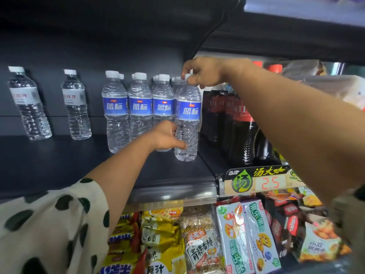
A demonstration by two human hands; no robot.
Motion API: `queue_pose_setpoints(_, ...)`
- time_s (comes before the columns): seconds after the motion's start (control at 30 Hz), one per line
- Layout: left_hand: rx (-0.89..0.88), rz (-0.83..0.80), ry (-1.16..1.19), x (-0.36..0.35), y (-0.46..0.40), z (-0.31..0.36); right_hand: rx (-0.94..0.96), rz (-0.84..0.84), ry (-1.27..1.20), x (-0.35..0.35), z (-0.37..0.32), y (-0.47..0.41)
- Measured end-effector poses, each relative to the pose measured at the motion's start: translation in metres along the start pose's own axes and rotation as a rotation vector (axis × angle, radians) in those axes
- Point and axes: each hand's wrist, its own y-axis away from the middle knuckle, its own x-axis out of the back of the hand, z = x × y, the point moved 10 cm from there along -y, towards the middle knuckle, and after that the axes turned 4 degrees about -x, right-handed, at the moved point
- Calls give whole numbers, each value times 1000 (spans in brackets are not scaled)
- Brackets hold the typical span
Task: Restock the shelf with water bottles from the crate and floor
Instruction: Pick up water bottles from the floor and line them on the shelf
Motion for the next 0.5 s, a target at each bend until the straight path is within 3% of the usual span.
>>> queue_pose_setpoints(0.5, 21, 6, -1, -3, 3, -7, -22, 42, 196, 6, -5, 1)
